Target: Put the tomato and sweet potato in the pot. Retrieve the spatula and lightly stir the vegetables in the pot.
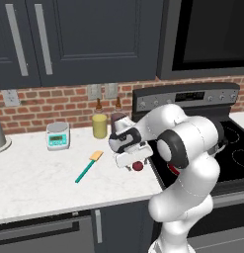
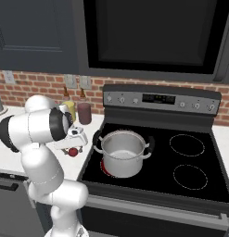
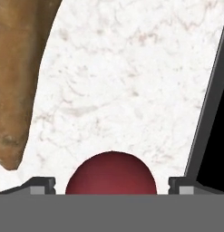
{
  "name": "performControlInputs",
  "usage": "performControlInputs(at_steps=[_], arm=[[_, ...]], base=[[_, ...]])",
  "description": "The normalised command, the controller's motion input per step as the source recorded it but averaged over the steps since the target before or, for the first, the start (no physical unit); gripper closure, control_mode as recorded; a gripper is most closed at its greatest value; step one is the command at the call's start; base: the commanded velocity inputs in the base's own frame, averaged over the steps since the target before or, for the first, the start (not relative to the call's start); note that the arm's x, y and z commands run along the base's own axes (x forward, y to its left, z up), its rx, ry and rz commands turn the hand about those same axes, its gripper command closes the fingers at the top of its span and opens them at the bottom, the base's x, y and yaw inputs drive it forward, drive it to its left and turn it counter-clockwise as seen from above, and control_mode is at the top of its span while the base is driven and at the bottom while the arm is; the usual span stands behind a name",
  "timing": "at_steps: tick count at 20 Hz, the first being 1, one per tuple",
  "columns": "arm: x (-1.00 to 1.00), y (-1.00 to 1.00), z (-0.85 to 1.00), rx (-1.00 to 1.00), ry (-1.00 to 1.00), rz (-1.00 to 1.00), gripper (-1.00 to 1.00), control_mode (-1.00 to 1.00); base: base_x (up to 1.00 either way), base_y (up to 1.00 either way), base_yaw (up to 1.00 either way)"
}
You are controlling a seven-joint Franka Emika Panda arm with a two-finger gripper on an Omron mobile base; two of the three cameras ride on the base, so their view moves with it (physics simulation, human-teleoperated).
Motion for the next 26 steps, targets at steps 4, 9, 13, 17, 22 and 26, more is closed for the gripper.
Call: performControlInputs(at_steps=[4,9,13,17,22,26], arm=[[0.0,0.0,-0.19,0.0,0.03,0.0,-1.0,-1.0],[-0.05,-0.08,-0.18,0.0,0.01,0.0,-1.0,-1.0],[-0.2,-0.09,-0.17,0.0,0.01,-0.03,1.0,-1.0],[-0.2,-0.09,-0.11,0.0,0.0,-0.05,1.0,-1.0],[-0.18,-0.15,-0.02,0.0,0.0,-0.05,1.0,-1.0],[-0.49,-0.14,0.08,0.0,-0.08,-0.02,1.0,-1.0]], base=[[0.0,0.0,0.0],[0.0,0.0,0.0],[0.0,0.0,0.0],[0.0,0.0,0.0],[0.0,0.0,0.0],[0.0,0.0,0.0]])
